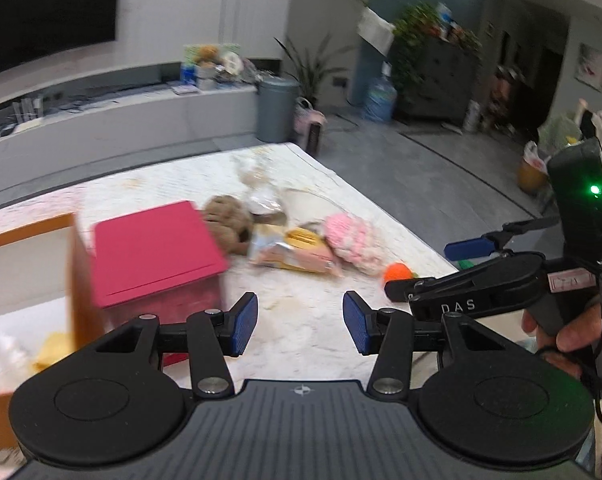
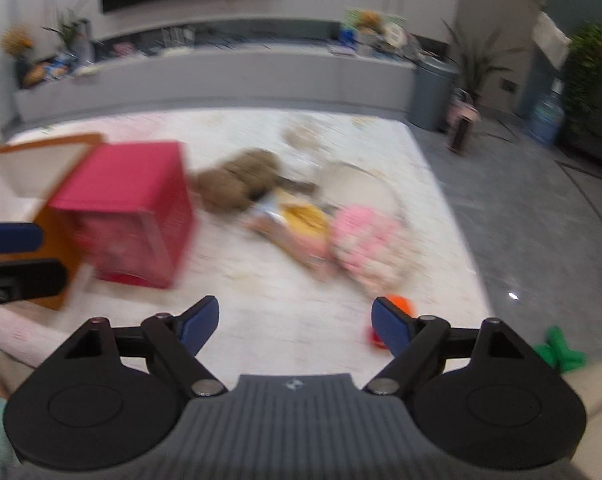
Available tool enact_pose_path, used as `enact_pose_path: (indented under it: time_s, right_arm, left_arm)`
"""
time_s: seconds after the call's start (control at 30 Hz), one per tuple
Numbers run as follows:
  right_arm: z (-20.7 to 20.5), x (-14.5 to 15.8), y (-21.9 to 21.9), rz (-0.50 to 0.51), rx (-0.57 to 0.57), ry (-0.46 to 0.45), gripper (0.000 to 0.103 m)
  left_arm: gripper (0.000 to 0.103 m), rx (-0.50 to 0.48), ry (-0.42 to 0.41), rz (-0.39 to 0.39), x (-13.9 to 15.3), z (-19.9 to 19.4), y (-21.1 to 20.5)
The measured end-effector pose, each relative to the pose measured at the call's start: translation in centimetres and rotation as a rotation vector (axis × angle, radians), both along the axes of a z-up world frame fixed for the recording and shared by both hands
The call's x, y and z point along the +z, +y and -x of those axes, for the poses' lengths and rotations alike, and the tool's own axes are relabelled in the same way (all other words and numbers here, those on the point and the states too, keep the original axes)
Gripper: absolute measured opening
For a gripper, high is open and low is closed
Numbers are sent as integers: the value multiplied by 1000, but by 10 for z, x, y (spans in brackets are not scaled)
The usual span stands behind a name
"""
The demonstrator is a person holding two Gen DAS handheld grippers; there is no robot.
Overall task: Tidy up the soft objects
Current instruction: 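Move both tools back toward the orange crocheted ball on the table, then close the right tool on the orange crocheted ball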
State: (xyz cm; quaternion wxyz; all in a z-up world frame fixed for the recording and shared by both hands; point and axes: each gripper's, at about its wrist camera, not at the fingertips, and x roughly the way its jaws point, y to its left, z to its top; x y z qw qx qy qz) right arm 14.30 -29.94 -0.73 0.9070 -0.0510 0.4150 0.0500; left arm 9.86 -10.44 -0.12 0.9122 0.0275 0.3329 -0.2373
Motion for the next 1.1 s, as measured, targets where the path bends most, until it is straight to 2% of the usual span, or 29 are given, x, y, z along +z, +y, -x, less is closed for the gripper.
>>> enact_pose_path:
  time_s: [0.3, 0.63, 0.7, 0.73, 0.83, 0.9, 0.97, 1.1]
  right_arm:
    - [-41, -39, -61, 69, -85, 117, 86]
    - [-74, -82, -90, 23, -102, 219, 83]
    - [-76, -89, -94, 4, -107, 231, 76]
    - [-76, -91, -98, -20, -107, 238, 75]
    - [-78, -95, -107, -104, -103, 244, 62]
    - [-78, -96, -109, -140, -91, 254, 43]
    - [-79, -97, -109, -179, -75, 266, 33]
    - [-80, -95, -109, -174, -60, 254, 31]
  left_arm:
    - [56, -109, 32, -101, -26, -32, -60]
    - [56, -175, 63, -169, -47, -69, -99]
    - [56, -197, 57, -186, -50, -74, -106]
    - [56, -208, 52, -196, -52, -76, -110]
    - [60, -236, 31, -232, -57, -82, -120]
    - [64, -239, 22, -244, -59, -87, -125]
    - [66, -237, 25, -237, -60, -94, -129]
    - [67, -232, 42, -220, -63, -107, -135]
